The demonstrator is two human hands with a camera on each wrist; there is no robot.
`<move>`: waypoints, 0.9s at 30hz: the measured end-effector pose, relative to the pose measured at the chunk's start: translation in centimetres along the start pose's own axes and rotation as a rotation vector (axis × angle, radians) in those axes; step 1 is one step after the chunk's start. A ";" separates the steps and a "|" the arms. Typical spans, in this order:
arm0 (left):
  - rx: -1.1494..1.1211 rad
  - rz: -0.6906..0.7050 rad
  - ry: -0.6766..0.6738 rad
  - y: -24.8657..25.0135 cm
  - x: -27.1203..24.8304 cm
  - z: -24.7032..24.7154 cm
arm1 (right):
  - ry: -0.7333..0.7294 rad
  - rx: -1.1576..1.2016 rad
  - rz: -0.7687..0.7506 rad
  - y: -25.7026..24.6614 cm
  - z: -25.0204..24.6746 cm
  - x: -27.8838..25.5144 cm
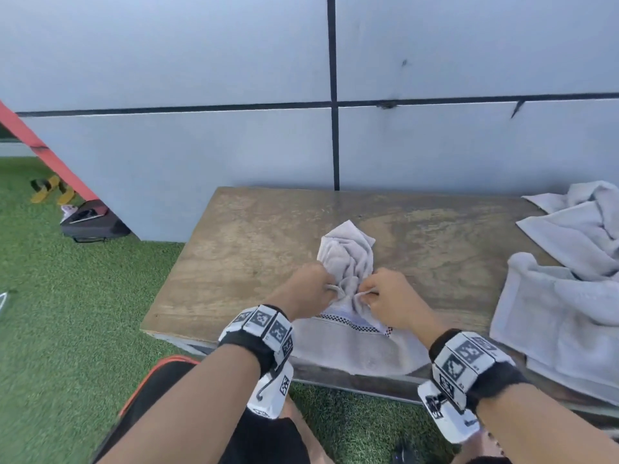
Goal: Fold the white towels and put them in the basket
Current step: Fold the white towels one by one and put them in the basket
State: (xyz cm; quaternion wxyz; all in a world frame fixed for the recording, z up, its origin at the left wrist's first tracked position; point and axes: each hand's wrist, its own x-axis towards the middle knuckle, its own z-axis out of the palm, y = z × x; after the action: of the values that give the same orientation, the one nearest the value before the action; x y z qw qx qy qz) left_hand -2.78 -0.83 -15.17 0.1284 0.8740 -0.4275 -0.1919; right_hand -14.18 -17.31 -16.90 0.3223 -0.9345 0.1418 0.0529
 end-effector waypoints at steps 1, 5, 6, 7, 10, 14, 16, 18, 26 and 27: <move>0.003 0.006 -0.004 0.3 0.9 -0.6 | 0.003 0.003 -0.010 -0.1 -0.4 0.7; -0.009 0.027 0.080 1.6 6.0 -5.8 | 0.164 0.135 0.017 0.3 -6.3 4.1; 0.013 0.032 0.099 2.1 7.5 -7.6 | 0.215 0.175 0.015 0.4 -8.4 5.1; 0.042 0.035 0.119 2.7 9.0 -9.2 | 0.262 0.211 0.014 0.6 -10.5 6.1; 0.022 0.016 0.183 3.8 13.8 -13.1 | 0.345 0.301 0.023 1.4 -16.1 9.3; -0.031 -0.088 0.377 4.2 17.9 -16.2 | 0.534 0.275 0.059 3.4 -20.8 12.6; -0.067 -0.149 0.580 3.8 19.0 -17.5 | 0.672 0.183 0.091 4.8 -22.5 13.2; -0.137 -0.196 0.721 2.8 19.5 -18.4 | 0.795 0.140 0.075 6.0 -23.9 13.2; -0.575 -0.152 0.698 2.3 19.3 -19.2 | 0.919 0.067 -0.004 7.4 -24.5 13.4; -0.696 -0.156 0.674 2.3 19.3 -19.2 | 0.882 0.106 0.003 7.4 -24.6 13.5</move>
State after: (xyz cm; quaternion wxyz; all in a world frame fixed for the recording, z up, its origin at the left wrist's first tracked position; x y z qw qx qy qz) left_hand 14.95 -16.42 -1.45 0.5296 0.8220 -0.2057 -0.0388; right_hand -3.34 -41.17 -4.43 0.2782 -0.8497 0.2695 -0.3577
